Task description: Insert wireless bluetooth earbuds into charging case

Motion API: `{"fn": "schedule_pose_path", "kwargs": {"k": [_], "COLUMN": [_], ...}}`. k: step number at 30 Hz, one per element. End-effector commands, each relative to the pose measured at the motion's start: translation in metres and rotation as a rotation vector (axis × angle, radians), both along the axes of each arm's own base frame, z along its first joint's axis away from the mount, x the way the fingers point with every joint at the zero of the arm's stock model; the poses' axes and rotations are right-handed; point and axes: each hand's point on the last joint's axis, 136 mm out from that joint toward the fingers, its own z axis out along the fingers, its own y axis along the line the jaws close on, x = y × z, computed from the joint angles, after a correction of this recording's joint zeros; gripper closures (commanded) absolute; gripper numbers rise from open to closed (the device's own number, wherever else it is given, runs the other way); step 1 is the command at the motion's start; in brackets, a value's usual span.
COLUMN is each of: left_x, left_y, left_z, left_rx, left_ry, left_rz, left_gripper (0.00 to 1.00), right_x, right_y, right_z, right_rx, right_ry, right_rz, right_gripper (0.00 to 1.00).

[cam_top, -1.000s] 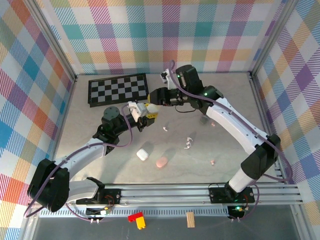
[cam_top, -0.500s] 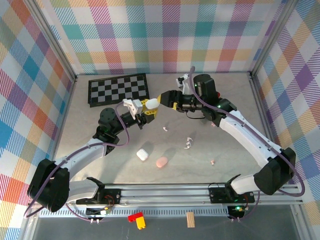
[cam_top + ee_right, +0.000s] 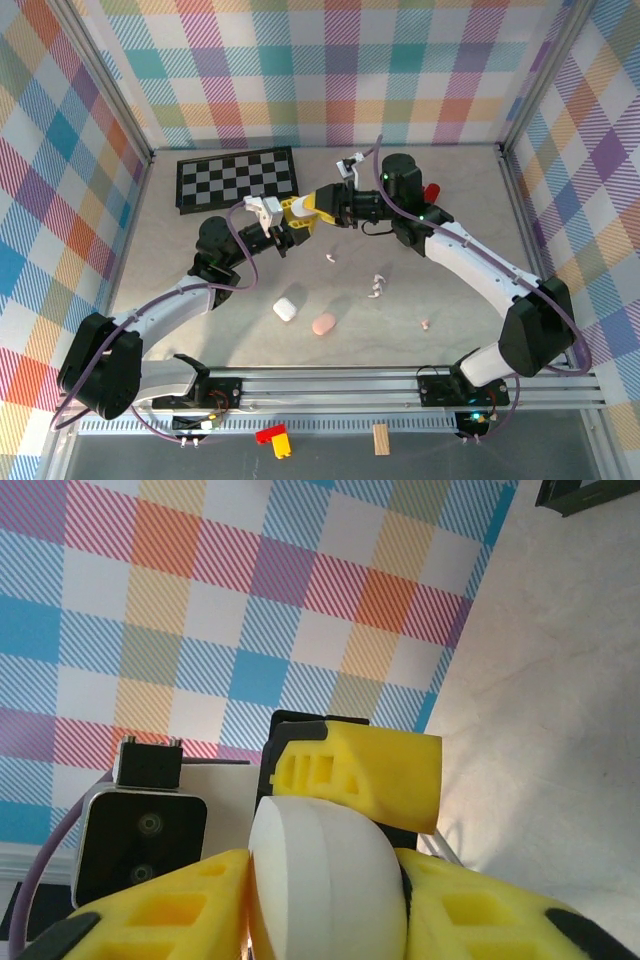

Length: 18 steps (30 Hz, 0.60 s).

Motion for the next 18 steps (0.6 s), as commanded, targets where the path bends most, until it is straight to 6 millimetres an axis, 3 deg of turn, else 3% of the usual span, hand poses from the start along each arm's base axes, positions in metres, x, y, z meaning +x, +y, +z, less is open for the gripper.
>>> {"fn": "schedule_pose_path", "kwargs": {"k": [1,3,9,13,18], "left_x": [-0.006,-0.007,-0.01,-0.015,-0.024], "left_y": [-0.003,-0.003,-0.001,0.002,0.005], "left_z": [0.005,0.005,-0.006,-0.029,-0.062], "left_rx": [-0.015,-0.012,0.038,0.132,0.24], "left_ry": [-0.029,-0.027,0.0,0.062,0.168], "left_rz": [-0.025,-0.025,-0.017,-0.005,-0.008], "left_gripper": [0.64,0.59,0.22,0.01,0.0], "right_x": [-0.002,0.001,0.02,0.045,0.073], "right_y": [-0.001,-0.004,-0.025,-0.056,-0.098], "right_z": [0.012,0.01,-0.013,-0.063,-0.13], "right_rx": [0.032,0.026,-0.028,-0.186,-0.358], "right_ry": [-0.05,-0.047,-0.041,-0.01,0.055], "right_rz": [-0.003,-0.028,-0.165,-0.344,-0.519], "right_gripper": [0.73,0.76,0.82,0.82,0.84]}}
